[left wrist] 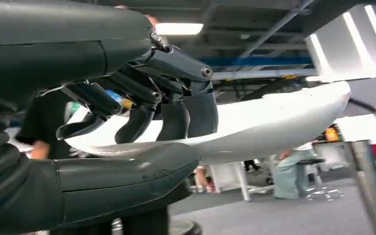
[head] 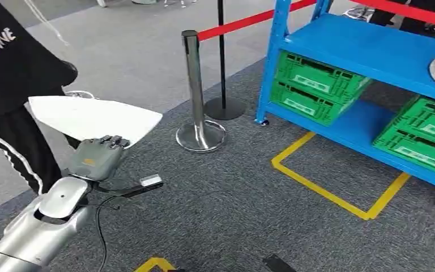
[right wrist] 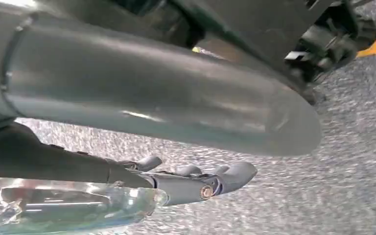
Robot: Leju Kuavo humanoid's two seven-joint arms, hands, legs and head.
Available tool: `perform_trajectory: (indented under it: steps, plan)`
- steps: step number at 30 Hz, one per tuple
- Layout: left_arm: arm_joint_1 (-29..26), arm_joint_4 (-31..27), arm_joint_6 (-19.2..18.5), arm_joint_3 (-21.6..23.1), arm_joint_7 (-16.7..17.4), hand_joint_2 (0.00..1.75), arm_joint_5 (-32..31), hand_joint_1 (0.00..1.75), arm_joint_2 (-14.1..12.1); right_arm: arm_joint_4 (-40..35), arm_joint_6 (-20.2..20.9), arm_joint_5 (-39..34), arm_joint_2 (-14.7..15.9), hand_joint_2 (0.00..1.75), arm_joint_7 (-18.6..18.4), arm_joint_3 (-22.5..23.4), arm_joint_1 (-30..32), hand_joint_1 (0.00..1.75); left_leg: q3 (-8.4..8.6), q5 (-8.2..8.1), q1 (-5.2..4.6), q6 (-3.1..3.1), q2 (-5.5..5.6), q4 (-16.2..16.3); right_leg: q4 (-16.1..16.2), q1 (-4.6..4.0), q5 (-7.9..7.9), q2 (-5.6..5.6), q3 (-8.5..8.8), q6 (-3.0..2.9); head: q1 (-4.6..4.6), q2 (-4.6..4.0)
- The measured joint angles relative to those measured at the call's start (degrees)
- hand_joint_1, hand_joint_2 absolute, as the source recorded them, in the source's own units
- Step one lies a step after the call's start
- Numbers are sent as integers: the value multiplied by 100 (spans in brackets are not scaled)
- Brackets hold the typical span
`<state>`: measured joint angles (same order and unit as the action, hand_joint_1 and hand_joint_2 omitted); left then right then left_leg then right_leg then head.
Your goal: Take the parts from the cabinet and place them on the table.
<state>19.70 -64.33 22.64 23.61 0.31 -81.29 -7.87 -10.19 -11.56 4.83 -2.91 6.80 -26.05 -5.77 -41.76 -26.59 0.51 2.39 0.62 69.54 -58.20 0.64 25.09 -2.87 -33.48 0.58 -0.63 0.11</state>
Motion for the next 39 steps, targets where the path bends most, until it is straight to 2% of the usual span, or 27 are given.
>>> perform_trajectory:
  steps: [1, 2, 3, 5, 7, 8, 9, 11, 12, 13, 14, 16, 17, 18, 20, 22, 23, 24, 25, 27, 28, 29, 32, 36, 37, 38, 39]
  plan:
    - [3, 0, 0, -2, 0, 175, 7, 175, 0, 0, 2, -4, -2, 0, 2, 0, -9, 0, 267, 225, 0, -3, -64, -469, 0, 2, 6, -77, 8, 9, -2, 0]
    - [12, 0, 0, -9, 0, 175, 24, 175, -2, 0, 4, -4, -2, 0, 2, 0, -15, 0, 546, 389, -3, -10, -277, -930, -1, -1, 17, -136, 20, 30, -4, 0]
    - [26, 0, 0, -11, 0, 175, 26, 175, -2, 0, 4, -7, -2, 0, 4, 0, -13, 0, 700, 399, -24, -3, -560, -1155, -9, -43, 32, -173, 21, 62, -9, 0]
    - [35, -2, -7, -13, 0, 175, 33, 175, 4, 0, 4, -22, -2, 0, 9, 2, -9, 0, 684, 368, -59, -116, -424, -1249, -28, -70, 55, -293, 29, 132, 42, 0]
    - [7, 0, -15, -22, 0, 175, 37, 175, -18, -2, 4, -22, -4, 0, 13, 2, -17, 0, 666, 360, -92, -164, -330, -1248, -9, -50, 58, -392, 59, 163, 37, 0]
    - [2, -6, -33, -37, 0, 175, 37, 175, -42, -7, 7, -22, -13, 0, 24, 2, -25, 0, 678, 401, -59, -246, -215, -1288, -32, -18, 103, -403, 32, 235, 26, 0]
    - [18, -11, -35, -42, 0, 175, 39, 175, -48, -7, 4, -24, -13, 0, 31, 2, -23, 0, 675, 405, -53, -263, -153, -1286, -196, -8, 229, -131, -41, 259, 59, 0]
    - [32, -11, -50, -44, 0, 175, 42, 175, -26, -7, 7, -28, -13, 0, 39, 2, -3, 0, 672, 406, -55, -314, -16, -1285, -1099, -9, 660, 176, -458, 249, 83, 0]
    - [21, -11, -61, -42, 0, 175, 44, 175, -15, -7, 7, -28, -13, 0, 39, 2, 15, 0, 672, 404, -65, -323, 65, -1283, -1557, -17, 820, 240, -695, 239, 83, 0]
    - [10, -11, -72, -42, 0, 175, 48, 175, -15, -7, 7, -28, -13, 0, 39, 2, 26, 0, 673, 405, -72, -326, 116, -1282, -1749, -20, 857, 263, -810, 230, 85, 0]
    - [-9, -11, -92, -41, 0, 175, 52, 175, -18, -7, 9, -24, -13, 0, 39, 2, 34, 0, 673, 407, -77, -327, 222, -1280, -1795, -26, 775, 277, -877, 210, 81, 0]
    - [-8, -11, -103, -42, 0, 175, 55, 175, -18, -7, 9, -20, -13, 0, 39, 2, 25, 0, 679, 409, -75, -325, 388, -1275, -1094, -28, 306, 331, -574, 170, 83, 0]
    - [2, -11, -105, -42, 0, 175, 57, 175, -18, -7, 7, -17, -13, 0, 39, 2, 15, 0, 683, 410, -66, -319, 472, -1267, -519, -15, 36, 472, -300, 160, 83, 0]
    - [10, -11, -107, -42, 0, 175, 59, 175, -15, -7, 7, -15, -13, 0, 39, 2, 12, 0, 667, 410, -68, -301, 532, -1259, -184, 13, 22, 780, -147, 148, 83, 0]
    - [20, -13, -125, -39, 0, 175, 85, 175, -7, -7, 11, -13, -13, 0, 39, 2, 9, 0, 608, 447, -60, -228, 649, -1246, -74, 18, 41, 729, -45, 151, 74, 0]
    - [-10, -11, -133, -42, 0, 175, 90, 175, -24, -4, 9, -13, -13, 0, 33, 2, 1, 0, 591, 488, -17, -150, 776, -1281, -80, -23, 22, 626, -42, 101, 77, 0]
    - [-14, -13, -135, -52, 0, 175, 92, 175, -57, -11, 11, -9, -15, 0, 33, 4, -3, 0, 575, 468, -17, -126, 800, -1272, -15, 15, -10, 550, -18, 53, 70, 0]
    - [-4, -13, -135, -52, 0, 175, 98, 175, -46, -13, 11, -7, -15, 0, 37, 4, -17, 0, 518, 355, -58, -111, 469, -1149, 9, 5, -23, 492, -4, 20, 61, 0]
    - [15, -13, -138, -52, 0, 175, 101, 175, -44, -13, 15, -4, -15, 0, 41, 2, -18, 0, 345, 133, -61, -87, 214, -790, 15, -6, -23, 419, -2, -10, 29, 0]
    - [11, -13, -144, -50, 0, 175, 140, 175, -39, -11, 24, -4, -15, 0, 39, 4, 8, 0, -96, -259, -49, -50, 42, 123, 14, -25, -11, 260, -3, -26, 35, 0]
    - [-5, -13, -153, -50, 0, 175, 155, 175, -39, -9, 33, -4, -11, 0, 37, 4, 18, 0, -257, -336, -40, -36, 23, 437, 14, -26, -7, 179, -5, -31, 35, 0]
    - [-16, -13, -166, -50, -2, 175, 168, 175, -39, -9, 39, -2, -13, 0, 35, 4, 19, 0, -275, -278, -30, -26, 19, 463, 14, -27, -4, 108, -4, -33, 33, 0]
    - [-4, -13, -190, -50, -28, 175, 255, 175, -37, -9, 61, 9, -17, 0, 33, 4, -4, 0, 189, 250, -20, -22, -72, -411, 13, -21, 12, -85, 10, -9, 35, 0]
    - [-1, -13, -190, -50, -31, 175, 265, 175, -37, -9, 63, 11, -18, 0, 33, 4, -7, 0, 278, 316, -20, -22, -115, -565, 13, -21, 16, -103, 15, -3, 35, 0]
    - [12, -13, -192, -52, -35, 175, 292, 175, -35, -9, 63, 13, -17, 0, 33, 4, -13, 0, 549, 461, -29, -24, -397, -1007, 10, -32, 31, -159, 35, 22, 31, 0]
    - [33, -13, -195, -52, -37, 175, 319, 175, -35, -9, 61, 20, -17, 0, 31, 4, -12, 0, 660, 398, -74, 8, -671, -1209, -8, -96, 56, -203, 40, 57, 29, 0]
    - [36, -17, -236, -79, -129, 175, 531, 175, -9, -11, 59, 42, -15, 0, 20, 4, -17, 0, 631, 388, -101, -198, -360, -1240, 15, -98, 102, -447, 114, 141, 70, 0]
